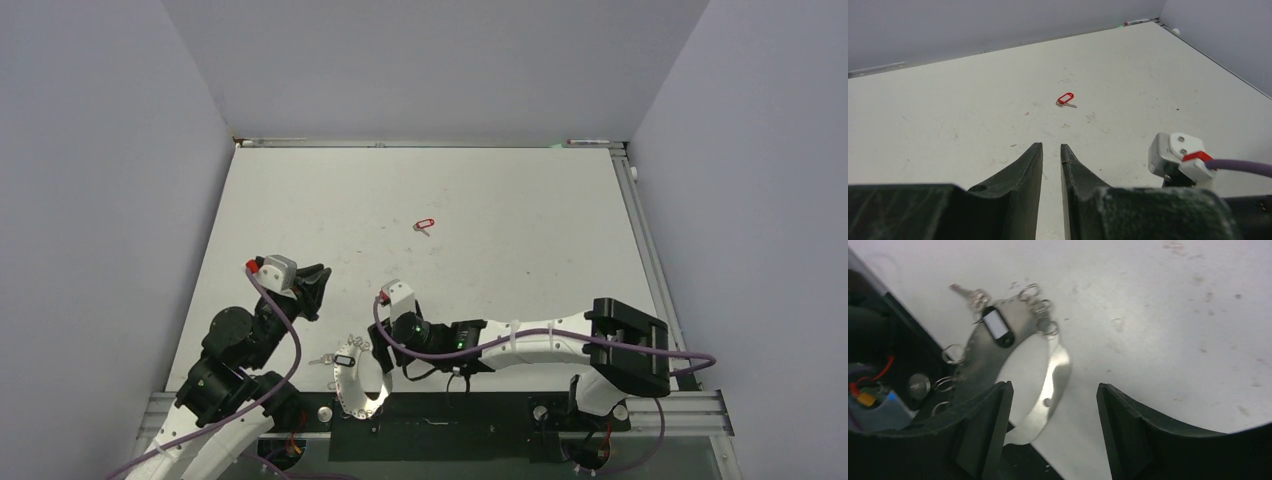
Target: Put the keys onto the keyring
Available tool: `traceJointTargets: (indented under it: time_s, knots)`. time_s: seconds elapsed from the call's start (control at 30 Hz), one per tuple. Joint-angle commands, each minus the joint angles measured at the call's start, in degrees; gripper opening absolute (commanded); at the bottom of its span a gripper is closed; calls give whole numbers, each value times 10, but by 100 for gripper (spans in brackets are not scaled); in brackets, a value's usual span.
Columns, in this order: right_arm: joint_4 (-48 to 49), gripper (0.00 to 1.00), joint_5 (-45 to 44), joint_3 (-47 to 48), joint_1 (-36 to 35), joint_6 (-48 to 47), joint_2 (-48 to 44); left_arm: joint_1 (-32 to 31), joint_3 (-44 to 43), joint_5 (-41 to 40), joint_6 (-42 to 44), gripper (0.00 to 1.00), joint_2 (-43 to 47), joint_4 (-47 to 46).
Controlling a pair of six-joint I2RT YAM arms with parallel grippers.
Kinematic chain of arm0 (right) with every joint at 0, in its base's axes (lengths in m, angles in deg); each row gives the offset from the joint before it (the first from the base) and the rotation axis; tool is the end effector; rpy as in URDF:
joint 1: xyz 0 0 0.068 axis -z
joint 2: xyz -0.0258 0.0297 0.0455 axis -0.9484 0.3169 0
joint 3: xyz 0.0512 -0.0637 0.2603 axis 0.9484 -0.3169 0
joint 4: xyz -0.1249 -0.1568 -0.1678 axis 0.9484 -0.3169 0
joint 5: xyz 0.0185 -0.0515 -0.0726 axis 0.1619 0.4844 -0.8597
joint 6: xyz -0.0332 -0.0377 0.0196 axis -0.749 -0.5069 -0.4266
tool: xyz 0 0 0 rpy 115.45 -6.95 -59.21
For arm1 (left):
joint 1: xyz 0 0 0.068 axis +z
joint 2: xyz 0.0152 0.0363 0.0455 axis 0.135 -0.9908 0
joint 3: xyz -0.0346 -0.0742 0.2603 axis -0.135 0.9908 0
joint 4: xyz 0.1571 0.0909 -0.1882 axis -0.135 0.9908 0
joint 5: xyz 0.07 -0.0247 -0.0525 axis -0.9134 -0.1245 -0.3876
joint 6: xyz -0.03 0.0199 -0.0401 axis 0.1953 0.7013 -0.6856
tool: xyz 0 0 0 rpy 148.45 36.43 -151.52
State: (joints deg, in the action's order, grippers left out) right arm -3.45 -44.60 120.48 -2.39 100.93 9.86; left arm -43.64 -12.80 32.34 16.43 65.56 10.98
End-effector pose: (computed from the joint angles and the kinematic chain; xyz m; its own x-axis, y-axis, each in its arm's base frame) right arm 0.0968 0.3105 0.1873 -0.6883 -0.2710 -0.6729 -0.6123 0.7145 0.3385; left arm 0.0780 -0.0491 0.3078 -0.0443 -0.0967 -0.9943 0.4404 0.8915 -0.1063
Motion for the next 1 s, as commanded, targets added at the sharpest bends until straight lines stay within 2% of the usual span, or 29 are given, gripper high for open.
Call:
traceJointTargets:
  time_s: [0.0, 0.23, 0.4, 0.8, 0.97]
  knots:
    - [32, 63, 10, 26, -43, 38, 6, 5, -25, -15, 11, 17, 7, -10]
    - [132, 60, 65, 32, -52, 74, 96, 5, -21, -20, 11, 17, 29, -7]
    - [147, 59, 76, 50, -54, 82, 147, 5, -21, -21, 11, 17, 33, -5]
    - [94, 58, 44, 56, -44, 69, 144, 5, -22, -17, 11, 18, 29, -3]
    - [63, 58, 27, 30, -6, 74, 144, 5, -19, -15, 11, 18, 32, -3]
